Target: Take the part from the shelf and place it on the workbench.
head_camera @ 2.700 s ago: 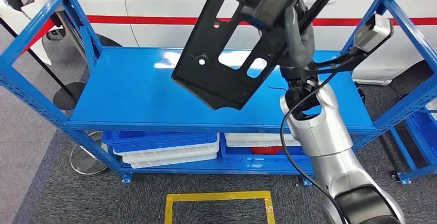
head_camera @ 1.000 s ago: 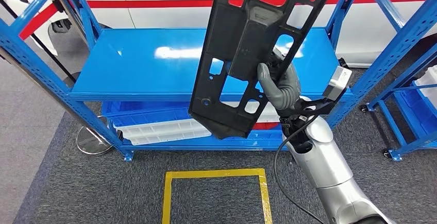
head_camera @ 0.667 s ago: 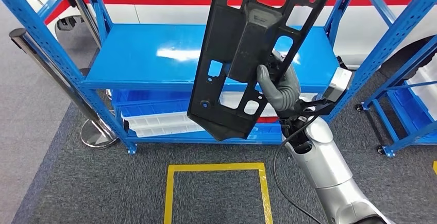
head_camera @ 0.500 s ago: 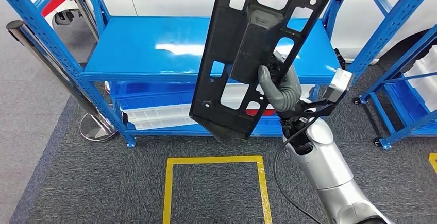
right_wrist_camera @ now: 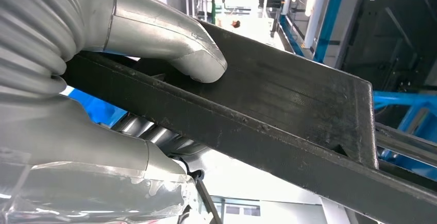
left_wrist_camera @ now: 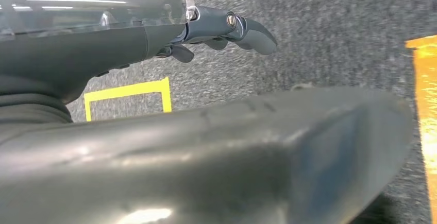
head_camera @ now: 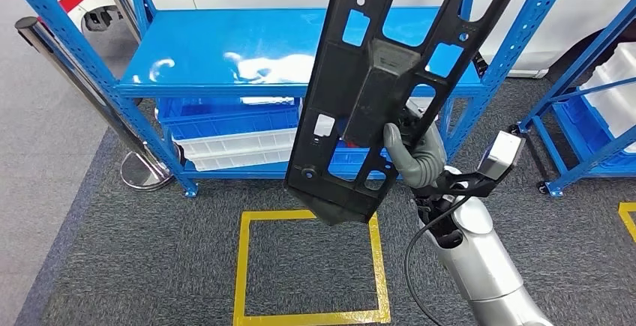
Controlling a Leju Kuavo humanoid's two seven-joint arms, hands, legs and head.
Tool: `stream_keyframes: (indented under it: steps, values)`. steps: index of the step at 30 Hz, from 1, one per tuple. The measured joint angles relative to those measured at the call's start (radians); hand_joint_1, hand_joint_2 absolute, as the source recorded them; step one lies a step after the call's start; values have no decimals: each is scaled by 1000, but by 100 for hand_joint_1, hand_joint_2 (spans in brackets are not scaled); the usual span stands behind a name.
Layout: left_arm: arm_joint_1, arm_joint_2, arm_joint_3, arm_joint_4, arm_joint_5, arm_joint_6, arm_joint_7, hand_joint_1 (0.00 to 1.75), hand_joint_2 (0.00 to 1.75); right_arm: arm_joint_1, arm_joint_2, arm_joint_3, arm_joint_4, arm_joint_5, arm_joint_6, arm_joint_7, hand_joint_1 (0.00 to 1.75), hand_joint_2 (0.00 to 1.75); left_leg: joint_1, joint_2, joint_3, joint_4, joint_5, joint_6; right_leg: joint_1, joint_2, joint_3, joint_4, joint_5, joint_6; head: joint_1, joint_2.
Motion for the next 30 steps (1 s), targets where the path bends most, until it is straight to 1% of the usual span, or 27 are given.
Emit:
stream_keyframes:
  steps: [1, 2, 3, 4, 5, 6, 7, 8, 10, 11, 12, 13, 14, 15, 16, 17, 18, 19, 21, 22, 24, 25, 26, 27, 28, 29, 30]
  values:
    - [-1, 0, 0, 0, 0, 0, -2, 0, 0, 2, -1, -1, -4, -1, 1, 0, 175, 175, -4, 0, 60, -86, -4, 8, 0, -1, -7, -1, 10, 3, 0, 0]
    - [-1, 1, 0, 0, 0, 0, -4, 0, 0, 4, -1, -2, -8, -2, 2, -1, 175, 175, -8, -1, 105, -153, -15, 14, -1, -2, -10, -4, 21, 8, 0, 0]
    - [-2, 1, 0, 0, 0, 1, -5, 0, 0, 6, -2, -3, -11, -3, 3, -2, 175, 175, -12, -1, 131, -199, -26, 17, -4, -3, -11, -10, 31, 14, 0, 0]
    - [-1, 1, 0, 0, 0, 1, -6, 0, 0, 9, -3, -4, -14, -4, 3, -2, 175, 175, -16, -2, 137, -220, -24, 18, -7, -4, -10, -18, 44, 20, 0, 0]
    - [-1, 0, 0, 0, 0, 1, -6, 0, 0, 13, -5, -6, -16, -5, 4, -3, 175, 175, -14, -1, 134, -228, -10, 21, -8, -3, -11, -27, 53, 27, 0, 0]
    - [-1, -1, 0, 0, 0, 1, -7, 0, 0, 16, -7, -7, -17, -5, 4, -3, 175, 175, -12, 1, 130, -239, 6, 26, -6, -1, -15, -28, 47, 32, 0, 0]
    - [-2, -2, 0, 0, 0, 1, -7, 0, 0, 19, -10, -9, -19, -6, 4, -4, 175, 175, -9, 5, 124, -250, 23, 32, -4, 2, -23, -12, 21, 37, 1, 0]
    - [-2, -3, 0, 0, 1, 1, -7, 0, 0, 21, -12, -11, -20, -6, 4, -4, 175, 175, -5, 8, 115, -258, 38, 36, -3, 4, -37, 25, -23, 40, 1, 0]
    - [-2, -4, 0, 0, 0, 0, -7, 0, 0, 24, -15, -12, -22, -6, 4, -4, 175, 175, -6, 12, 88, -256, 59, 40, -5, 4, -68, 157, -122, 46, 1, 0]
    - [-2, -5, 0, 0, -1, 0, -7, 0, 0, 27, -15, -13, -22, -7, 4, -4, 175, 175, -5, 12, 74, -251, 67, 39, -6, 4, -79, 220, -146, 48, 2, 0]
    - [-2, -5, 0, 0, -1, 0, -7, 0, 0, 29, -16, -13, -22, -7, 4, -4, 175, 175, -5, 13, 58, -245, 74, 38, -8, 3, -78, 260, -147, 51, 2, 0]
    - [-1, -5, 0, 0, -2, 0, -7, 0, 0, 30, -18, -14, -22, -7, 4, -4, 175, 175, -4, 13, 43, -237, 78, 37, -9, 3, -60, 265, -129, 53, 2, 0]
    - [-1, -5, 0, 0, -3, 0, -5, 0, 0, 32, -20, -15, -23, -7, 3, -4, 175, 175, -3, 13, 29, -227, 82, 35, -11, 2, -24, 233, -103, 54, 2, 0]
    - [-1, -6, 0, 0, -6, 0, -4, 0, 0, 34, -22, -16, -24, -7, 3, -4, 175, 175, -2, 13, 16, -216, 84, 32, -12, 2, 24, 174, -85, 53, 2, 0]
    - [-2, -7, -1, 0, -9, 2, -2, 0, 0, 36, -24, -18, -25, -7, 3, -5, 175, 175, -3, 12, 5, -206, 85, 29, -11, 2, 74, 104, -82, 51, 1, 0]
    - [-2, -8, -1, 0, -11, 6, 0, 0, 0, 39, -26, -20, -28, -7, 3, -7, 175, 175, -5, 12, -4, -197, 87, 25, -10, 3, 112, 47, -90, 46, 1, 0]
    - [-2, -8, -2, 0, -13, 14, 1, 0, 0, 42, -27, -23, -30, -7, 3, -10, 175, 175, -6, 11, -12, -192, 90, 20, -8, 3, 133, 9, -103, 41, 1, 0]
    - [-2, -9, -3, 0, -14, 23, 1, 0, 0, 46, -28, -25, -32, -7, 3, -12, 175, 175, -8, 11, -17, -189, 94, 14, -5, 4, 140, -7, -110, 36, 1, 0]
    - [0, -9, -4, 0, -13, 40, 0, 0, 0, 57, -29, -30, -35, -8, 4, -17, 175, 175, -9, 10, -24, -183, 93, 4, -10, 2, 136, -14, -105, 21, 1, 0]
    - [0, -8, -4, 0, -12, 43, -2, 0, 0, 61, -29, -32, -36, -8, 4, -18, 175, 175, -9, 9, -32, -163, 75, -1, -12, 1, 132, -17, -100, 11, 1, 0]
    - [1, -8, -5, 0, -13, 44, -6, 0, 0, 64, -30, -36, -39, -7, 5, -19, 175, 175, -5, 8, -70, -62, 3, -10, -14, -1, 122, -19, -88, -2, 1, 0]
    - [1, -8, -5, 0, -14, 44, -8, 0, 0, 66, -30, -38, -41, -7, 5, -19, 175, 175, -3, 8, -94, 9, -36, -13, -13, -2, 115, -18, -82, -6, 1, 0]
    - [1, -8, -6, 0, -14, 44, -10, 0, 0, 68, -30, -40, -42, -7, 6, -20, 175, 175, -1, 8, -113, 69, -63, -16, -12, -2, 109, -18, -77, -6, 1, 0]
    - [1, -8, -6, 0, -15, 43, -12, 0, 0, 72, -30, -41, -42, -7, 7, -20, 175, 175, 0, 8, -118, 100, -71, -17, -11, -2, 103, -17, -72, -6, 1, 0]
    - [2, -8, -6, 0, -15, 43, -13, 0, 0, 77, -30, -44, -43, -8, 7, -20, 175, 175, 0, 8, -104, 94, -61, -17, -10, -2, 97, -16, -68, -5, 1, 0]
    - [2, -8, -7, 0, -16, 43, -14, 0, 0, 83, -30, -47, -45, -8, 7, -20, 175, 175, 1, 8, -69, 47, -35, -14, -9, -2, 93, -14, -65, -4, 1, 0]
    - [1, -8, -7, 0, -17, 43, -14, 0, 0, 90, -30, -51, -49, -8, 7, -21, 175, 175, 0, 8, -22, -28, -7, -8, -8, -2, 90, -12, -63, -2, 1, 0]
